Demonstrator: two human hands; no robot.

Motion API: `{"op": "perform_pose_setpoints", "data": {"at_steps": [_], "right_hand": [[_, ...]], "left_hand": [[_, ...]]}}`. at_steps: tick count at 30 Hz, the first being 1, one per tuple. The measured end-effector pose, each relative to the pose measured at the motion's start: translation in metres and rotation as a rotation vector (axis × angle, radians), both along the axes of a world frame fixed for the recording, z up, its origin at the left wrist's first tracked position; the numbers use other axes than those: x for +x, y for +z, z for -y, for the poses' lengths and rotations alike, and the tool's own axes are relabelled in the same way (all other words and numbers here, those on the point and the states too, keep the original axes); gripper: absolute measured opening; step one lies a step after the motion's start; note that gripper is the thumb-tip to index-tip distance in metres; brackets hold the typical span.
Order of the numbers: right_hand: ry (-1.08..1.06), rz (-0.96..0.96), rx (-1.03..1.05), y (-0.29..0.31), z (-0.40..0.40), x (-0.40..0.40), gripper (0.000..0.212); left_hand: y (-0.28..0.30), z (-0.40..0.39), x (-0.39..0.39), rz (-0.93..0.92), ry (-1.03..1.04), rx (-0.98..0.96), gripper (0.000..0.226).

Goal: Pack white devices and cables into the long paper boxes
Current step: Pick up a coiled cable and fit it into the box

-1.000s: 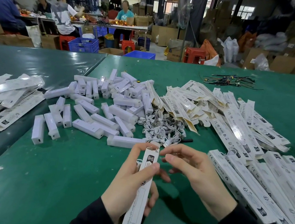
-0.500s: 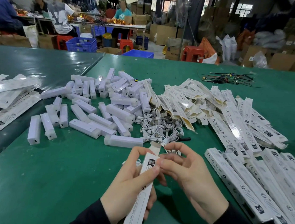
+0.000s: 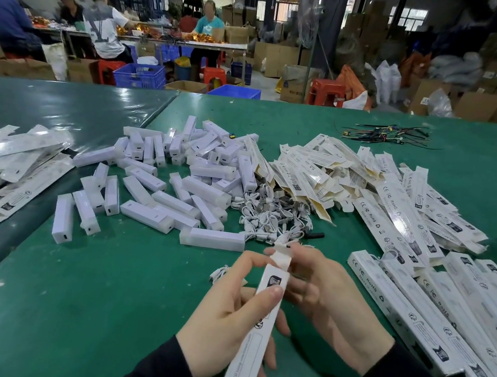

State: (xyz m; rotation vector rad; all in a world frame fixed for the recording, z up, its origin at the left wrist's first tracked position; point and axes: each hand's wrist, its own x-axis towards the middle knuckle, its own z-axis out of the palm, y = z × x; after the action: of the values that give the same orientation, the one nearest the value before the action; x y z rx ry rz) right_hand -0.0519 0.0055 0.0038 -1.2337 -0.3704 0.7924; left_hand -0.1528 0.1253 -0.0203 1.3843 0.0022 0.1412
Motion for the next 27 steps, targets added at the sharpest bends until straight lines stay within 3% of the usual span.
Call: {"op": "perform_pose_setpoints", "data": {"at_steps": [11,15,18,21,24,27], "right_hand": [[0.044,0.068,-0.006,0.001,0.002,-0.004,0.033],[0.028,0.122,-0.012,0.0,0.0,-0.005,0.032],[0.013,0.292,-0.017,-0.004,0.002,-0.003,0.031],[-0.057,0.57,-0.025,-0.007,0.003,-0.002,0.021],[-0.113,0.852,-0.029,-0.009,0.004,-0.004,0.024],[-0.108,0.938,-0.053,-0.011,0.007,-0.003,0.024]], "left_hand": [[-0.004,-0.001,0.001,-0.017,0.059,-0.005,0.037],[-0.004,-0.002,0.001,-0.043,0.089,-0.012,0.037],[-0.003,-0.001,0.001,-0.051,0.082,-0.022,0.037],[0.003,-0.002,0.001,-0.054,0.049,-0.065,0.041],[0.007,-0.004,-0.001,-0.07,0.021,-0.112,0.041],[0.008,-0.005,-0.002,-0.085,-0.014,-0.1,0.04]]}}
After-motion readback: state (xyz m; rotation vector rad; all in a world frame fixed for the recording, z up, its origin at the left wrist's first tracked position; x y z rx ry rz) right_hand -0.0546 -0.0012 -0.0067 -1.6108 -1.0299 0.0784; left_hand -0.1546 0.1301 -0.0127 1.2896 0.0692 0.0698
